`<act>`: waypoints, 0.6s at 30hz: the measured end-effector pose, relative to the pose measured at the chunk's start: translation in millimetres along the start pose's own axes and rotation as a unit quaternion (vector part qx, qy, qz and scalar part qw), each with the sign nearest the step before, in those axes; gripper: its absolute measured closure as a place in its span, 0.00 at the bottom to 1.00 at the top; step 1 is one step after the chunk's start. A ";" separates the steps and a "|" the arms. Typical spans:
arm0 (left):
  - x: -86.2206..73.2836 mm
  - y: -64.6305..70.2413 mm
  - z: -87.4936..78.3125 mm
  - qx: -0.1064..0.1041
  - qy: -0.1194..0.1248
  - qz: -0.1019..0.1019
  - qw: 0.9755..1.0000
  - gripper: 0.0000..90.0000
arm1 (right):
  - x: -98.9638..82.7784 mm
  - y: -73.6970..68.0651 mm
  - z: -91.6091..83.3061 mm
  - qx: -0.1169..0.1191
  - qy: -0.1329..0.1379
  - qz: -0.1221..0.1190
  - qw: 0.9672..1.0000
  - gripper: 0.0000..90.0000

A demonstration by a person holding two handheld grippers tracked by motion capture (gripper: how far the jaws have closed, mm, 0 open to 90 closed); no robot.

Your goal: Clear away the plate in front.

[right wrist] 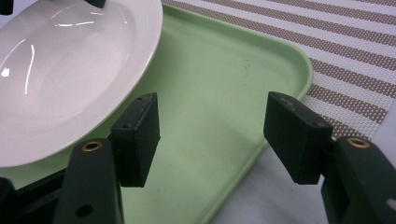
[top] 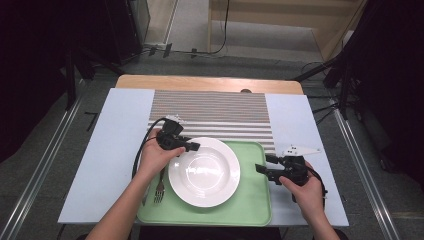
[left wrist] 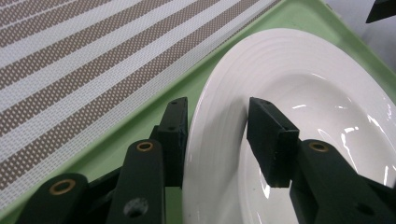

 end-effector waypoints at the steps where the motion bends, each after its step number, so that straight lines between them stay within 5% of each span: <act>1: -1.1 -0.7 0.1 -0.002 0.000 -0.002 1.000 0.67 | 0.0 0.0 0.0 0.000 0.000 0.000 1.000 0.39; 9: -7.0 0.5 6.9 0.028 -0.035 0.036 0.998 0.61 | -0.1 -0.7 0.7 0.001 -0.002 -0.001 1.000 0.39; 15: -6.6 1.1 6.1 0.020 -0.028 0.037 0.999 0.57 | -0.5 -1.0 0.9 0.003 -0.003 0.001 1.000 0.39; 18: -3.8 -0.1 2.7 0.026 -0.002 0.031 0.999 0.53 | -0.5 -1.2 0.9 0.004 -0.003 0.001 1.000 0.39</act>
Point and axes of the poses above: each handheld gripper's, and its own axes: z roughly forward along the jaws, x roughly out of its top, y roughly to its right, the point moved 5 cm from there along z, roughly forward along the jaws, and after that the axes turned 9 degrees about z, right-handed, at the moved point
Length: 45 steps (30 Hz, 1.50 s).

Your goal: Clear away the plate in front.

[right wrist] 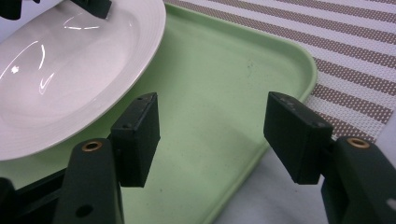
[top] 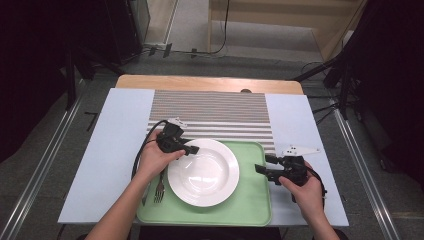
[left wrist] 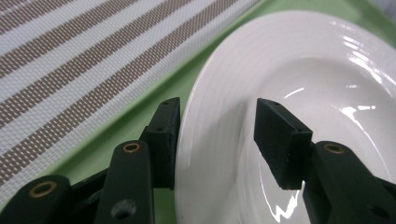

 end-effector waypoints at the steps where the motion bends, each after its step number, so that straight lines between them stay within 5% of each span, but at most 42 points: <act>1: 0.5 -1.2 -1.9 0.003 0.004 -0.003 1.000 0.53 | 0.0 0.0 0.0 0.000 0.000 0.000 1.000 0.39; 11: 1.6 -5.5 -12.7 -0.008 0.022 -0.051 0.998 0.53 | -0.7 -1.4 1.2 0.004 -0.004 -0.002 1.000 0.39; 28: 11.3 -6.3 -48.9 -0.001 0.056 -0.041 0.998 0.48 | -1.8 -5.8 3.4 0.017 -0.011 -0.007 1.000 0.39; 45: -12.1 -6.4 -66.8 -0.003 0.078 -0.033 0.996 0.44 | -1.3 -7.8 4.0 0.022 -0.012 -0.008 1.000 0.39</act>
Point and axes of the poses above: each handheld gripper's, and its own axes: z roughly forward along the jaws, x roughly out of its top, y roughly to its right, the point moved 5 cm from there along z, roughly forward along the jaws, and after that the axes turned 9 degrees about z, right-handed, at the moved point
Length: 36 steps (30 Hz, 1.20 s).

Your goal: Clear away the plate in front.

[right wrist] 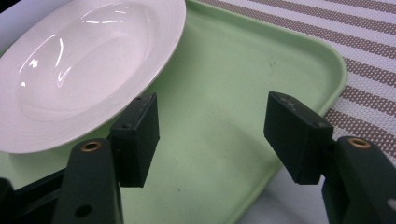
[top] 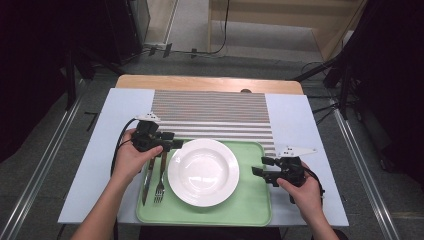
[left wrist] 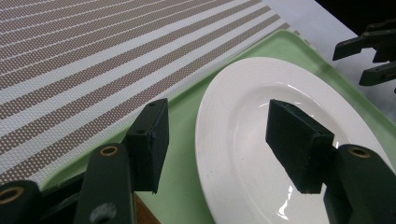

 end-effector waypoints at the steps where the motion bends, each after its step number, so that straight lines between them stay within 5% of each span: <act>1: -0.9 0.6 -1.2 0.000 0.000 0.000 1.000 0.44 | 0.2 -0.1 0.1 0.000 0.001 0.001 1.000 0.39; 12: -16.4 5.5 -14.9 0.006 0.000 0.007 1.000 0.44 | 0.0 1.2 -1.0 -0.003 0.002 0.002 1.000 0.39; 20: -37.9 5.0 -23.1 0.004 -0.003 -0.009 1.000 0.44 | 0.4 0.1 -0.1 -0.003 -0.001 0.001 1.000 0.39; 26: -44.4 9.4 -29.7 -0.008 0.030 -0.006 0.999 0.43 | 0.2 2.0 0.0 -0.005 -0.001 0.000 1.000 0.39; 36: -62.5 8.5 -35.0 0.009 0.009 -0.010 1.000 0.40 | -0.2 2.8 -1.0 -0.006 -0.001 0.001 1.000 0.38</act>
Point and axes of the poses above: each handheld gripper's, and its own axes: z roughly forward along the jaws, x roughly out of its top, y roughly to its right, the point moved 5 cm from there along z, roughly forward along the jaws, and after that the axes turned 9 degrees about z, right-handed, at the moved point
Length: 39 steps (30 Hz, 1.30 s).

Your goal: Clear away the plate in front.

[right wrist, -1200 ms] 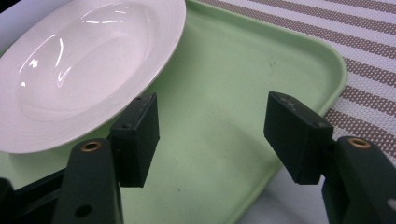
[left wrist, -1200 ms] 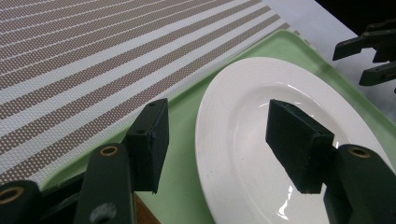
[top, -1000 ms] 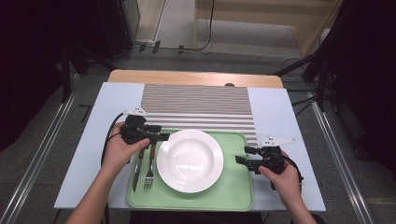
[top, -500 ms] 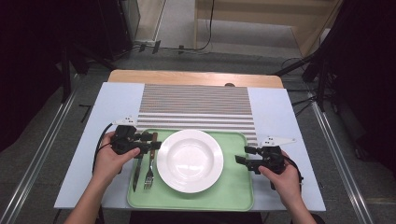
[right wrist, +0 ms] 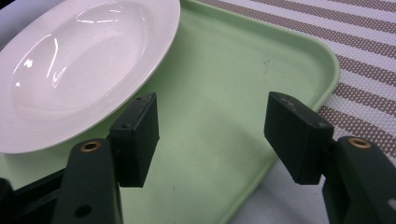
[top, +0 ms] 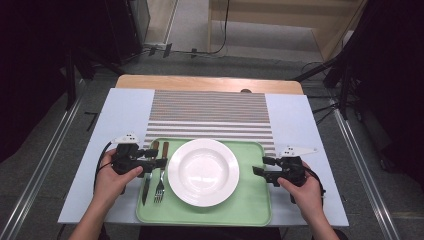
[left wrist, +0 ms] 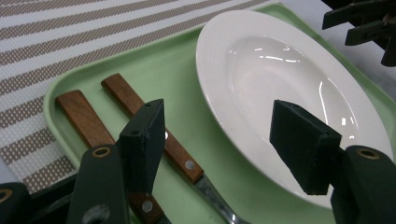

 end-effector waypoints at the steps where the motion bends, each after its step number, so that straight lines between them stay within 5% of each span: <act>1: -2.1 0.4 -0.5 0.000 -0.003 0.000 1.000 0.40 | 0.0 -0.2 -0.1 0.001 0.000 0.000 1.000 0.38; 18: -28.7 -0.6 -17.4 0.012 -0.012 -0.015 1.000 0.40 | -1.5 -2.0 -4.6 0.001 0.000 -0.001 1.000 0.38; 39: -48.4 -18.4 -27.6 0.036 -0.027 -0.031 0.998 0.40 | -10.1 4.2 -9.5 -0.006 -0.004 0.001 1.000 0.38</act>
Point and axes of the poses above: each handheld gripper's, and its own axes: z roughly forward along the jaws, x roughly out of its top, y roughly to its right, the point moved 5 cm from there along z, roughly forward along the jaws, and after that the axes turned 9 degrees about z, right-handed, at the moved point
